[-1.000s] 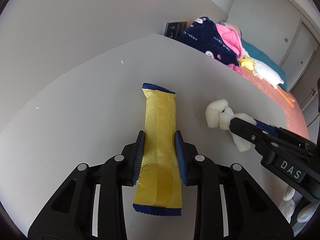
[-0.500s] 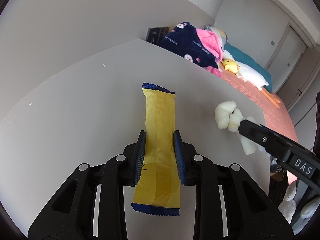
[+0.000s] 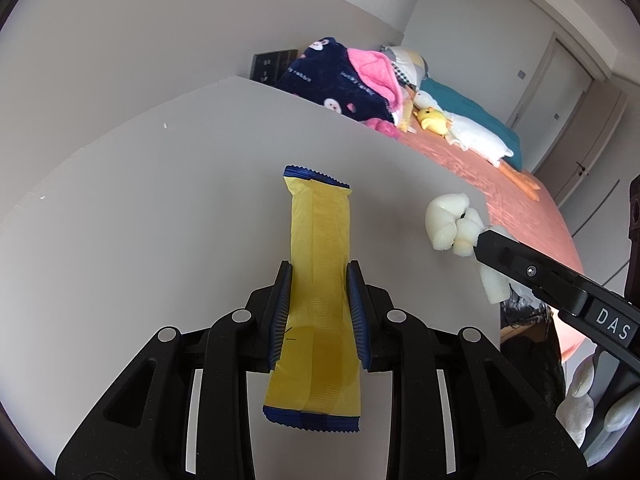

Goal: Collect trash
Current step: 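Lift the yellow wrapper and white plush toy and carry both over the bin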

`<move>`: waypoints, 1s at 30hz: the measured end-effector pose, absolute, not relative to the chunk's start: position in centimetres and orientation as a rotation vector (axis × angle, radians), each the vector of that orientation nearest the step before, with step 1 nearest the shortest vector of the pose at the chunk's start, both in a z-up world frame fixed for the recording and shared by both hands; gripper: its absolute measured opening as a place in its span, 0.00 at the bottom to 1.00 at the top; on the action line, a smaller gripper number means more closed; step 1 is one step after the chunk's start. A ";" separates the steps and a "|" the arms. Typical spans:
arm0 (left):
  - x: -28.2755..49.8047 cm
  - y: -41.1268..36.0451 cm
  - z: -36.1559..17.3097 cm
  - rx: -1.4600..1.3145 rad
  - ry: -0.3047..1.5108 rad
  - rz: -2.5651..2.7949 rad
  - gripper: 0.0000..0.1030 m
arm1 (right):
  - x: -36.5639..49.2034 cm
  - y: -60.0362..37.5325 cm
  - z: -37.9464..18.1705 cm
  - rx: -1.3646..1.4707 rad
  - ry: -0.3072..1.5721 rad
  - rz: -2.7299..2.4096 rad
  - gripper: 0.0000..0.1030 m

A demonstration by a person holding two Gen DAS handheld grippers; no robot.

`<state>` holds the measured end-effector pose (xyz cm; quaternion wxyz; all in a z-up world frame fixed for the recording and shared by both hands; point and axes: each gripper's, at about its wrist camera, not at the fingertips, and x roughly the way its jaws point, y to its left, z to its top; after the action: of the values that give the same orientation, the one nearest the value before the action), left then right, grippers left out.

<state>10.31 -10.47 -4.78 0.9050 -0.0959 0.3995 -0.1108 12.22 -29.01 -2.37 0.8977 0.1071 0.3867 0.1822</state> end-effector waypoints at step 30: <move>6.1 -20.7 -2.2 -0.101 0.813 -0.409 0.26 | 4.0 -38.8 -0.8 0.312 0.737 0.236 0.31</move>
<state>6.12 -20.72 -2.17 0.8970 -0.0488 0.3925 -0.1973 3.99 -38.78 -0.85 0.9143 0.1514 0.3577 0.1147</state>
